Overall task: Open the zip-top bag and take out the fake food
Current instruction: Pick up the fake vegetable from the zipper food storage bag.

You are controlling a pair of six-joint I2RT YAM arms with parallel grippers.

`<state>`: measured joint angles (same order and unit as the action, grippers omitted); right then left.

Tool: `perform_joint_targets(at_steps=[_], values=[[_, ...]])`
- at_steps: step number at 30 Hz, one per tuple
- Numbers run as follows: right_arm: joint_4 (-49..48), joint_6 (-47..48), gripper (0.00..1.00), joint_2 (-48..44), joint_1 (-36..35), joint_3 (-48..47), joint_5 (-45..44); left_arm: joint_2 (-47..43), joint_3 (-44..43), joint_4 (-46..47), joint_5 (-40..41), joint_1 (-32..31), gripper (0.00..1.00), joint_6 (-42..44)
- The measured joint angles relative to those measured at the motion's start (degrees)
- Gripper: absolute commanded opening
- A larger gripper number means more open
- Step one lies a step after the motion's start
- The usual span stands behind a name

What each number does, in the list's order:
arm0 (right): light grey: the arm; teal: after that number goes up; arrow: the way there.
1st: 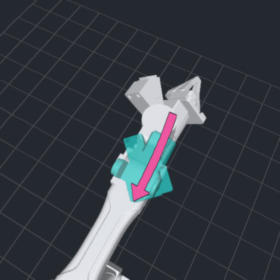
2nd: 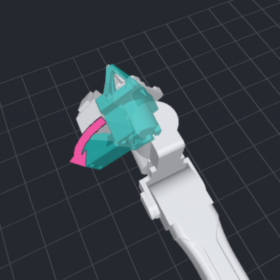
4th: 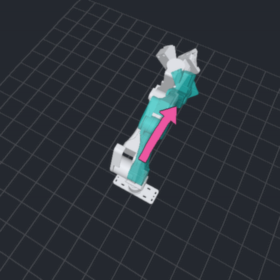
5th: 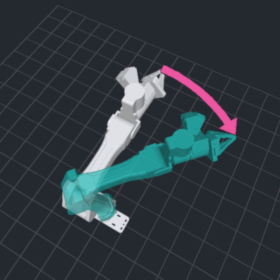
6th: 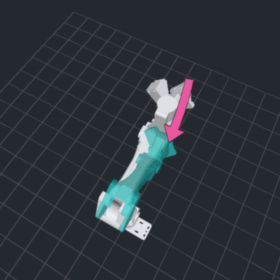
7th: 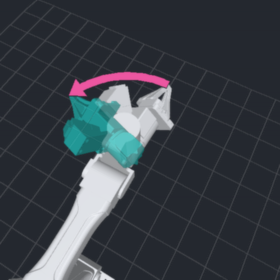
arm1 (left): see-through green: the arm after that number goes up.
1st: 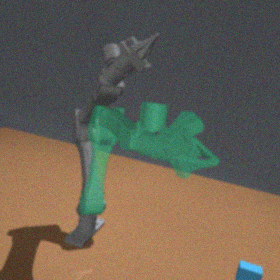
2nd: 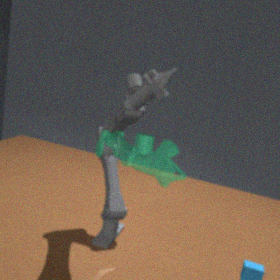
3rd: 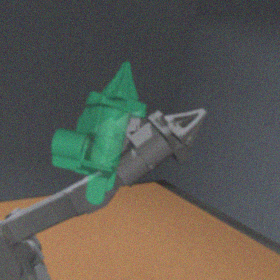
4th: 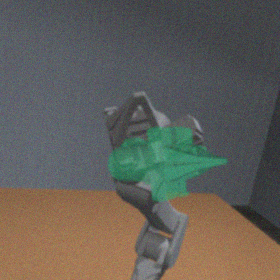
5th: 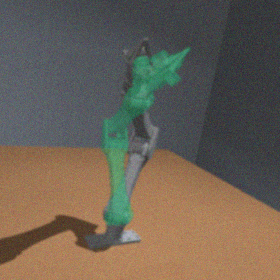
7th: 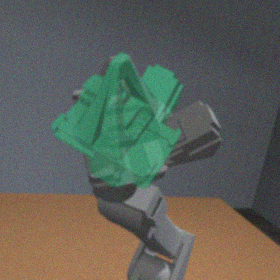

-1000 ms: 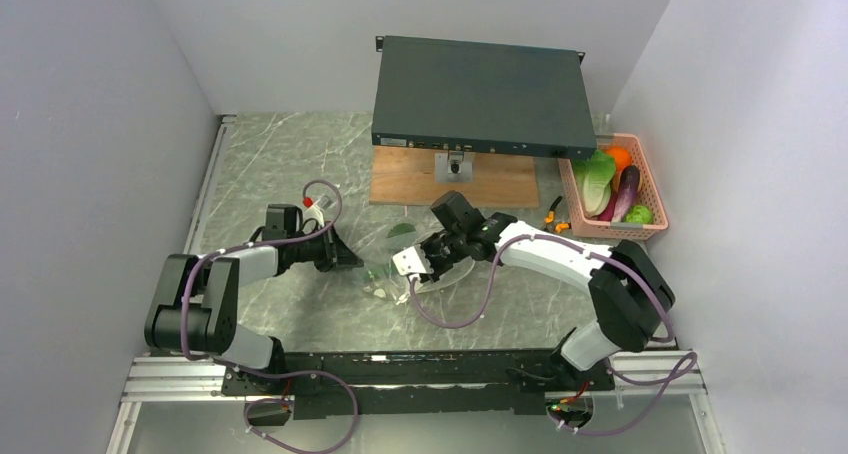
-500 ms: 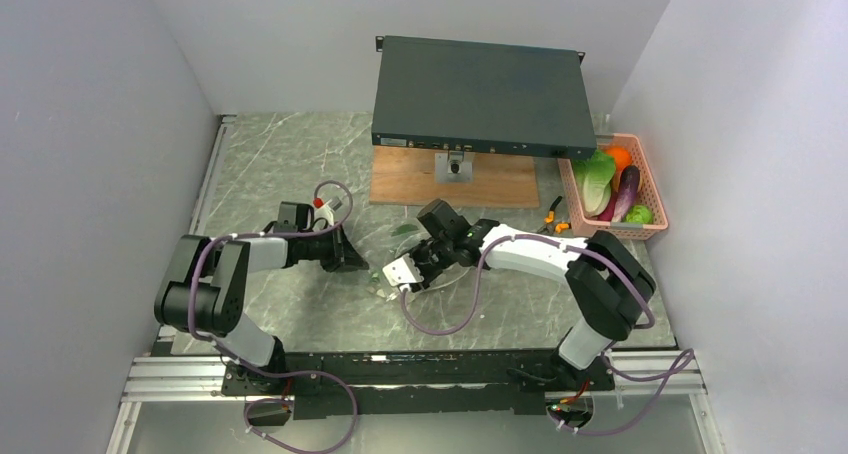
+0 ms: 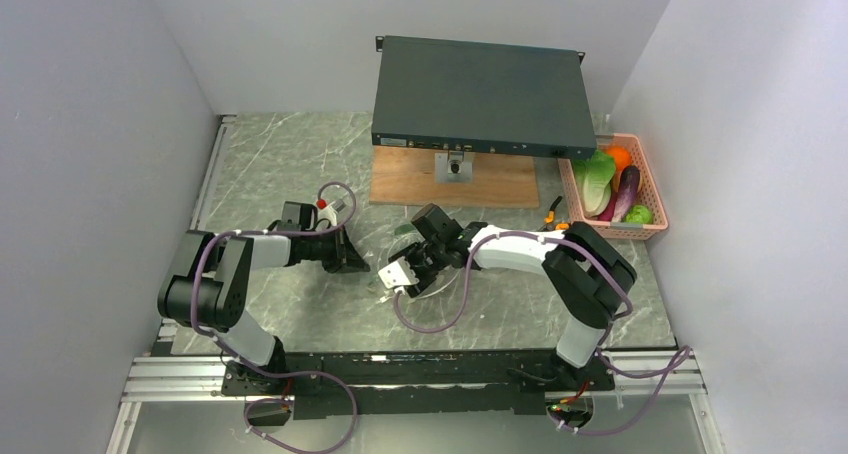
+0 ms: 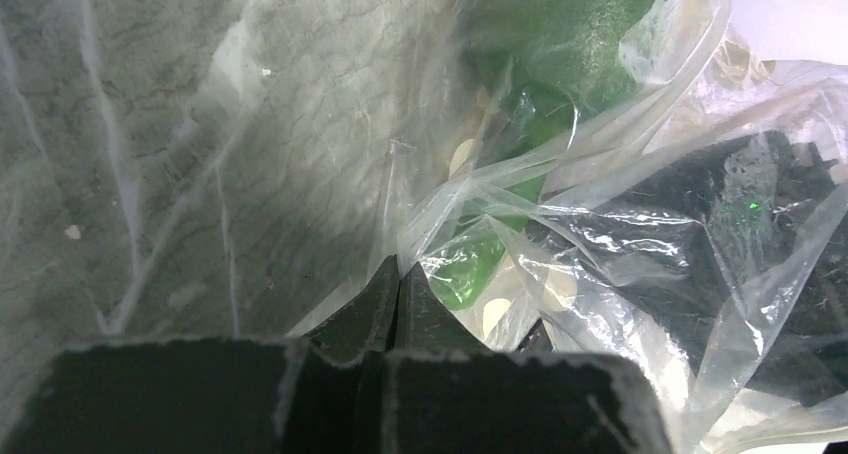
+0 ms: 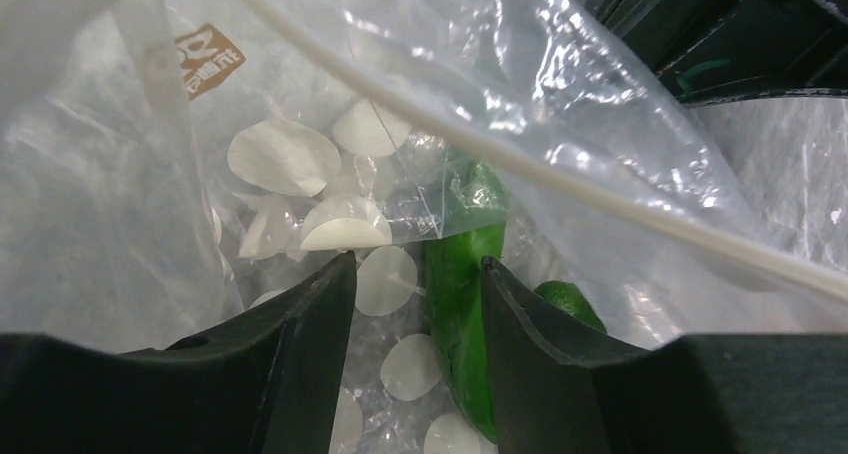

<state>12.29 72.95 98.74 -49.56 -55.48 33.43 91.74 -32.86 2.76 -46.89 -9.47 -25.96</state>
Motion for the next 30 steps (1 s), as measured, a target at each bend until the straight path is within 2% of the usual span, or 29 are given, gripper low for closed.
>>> perform_joint_targets(at_steps=[10, 21, 24, 30], values=[[-1.14, 1.40, 0.61, 2.64, 0.37, -0.50, -0.31, 0.70, -0.66, -1.14, 0.28, -0.17, 0.00, 0.90], [4.20, 4.63, 0.61, 5.97, 2.01, -5.11, 1.73, 0.76, -1.05, -2.14, 0.52, -0.17, 0.00, 1.53], [5.33, 5.11, 0.57, 6.60, 2.36, -5.99, 2.23, 0.76, -1.38, -3.10, 0.63, -0.17, 0.00, 1.79], [6.88, 7.87, 0.37, 7.02, 2.45, -6.29, 2.58, 0.76, -2.40, -5.16, 0.72, -0.42, 0.00, 2.78]])
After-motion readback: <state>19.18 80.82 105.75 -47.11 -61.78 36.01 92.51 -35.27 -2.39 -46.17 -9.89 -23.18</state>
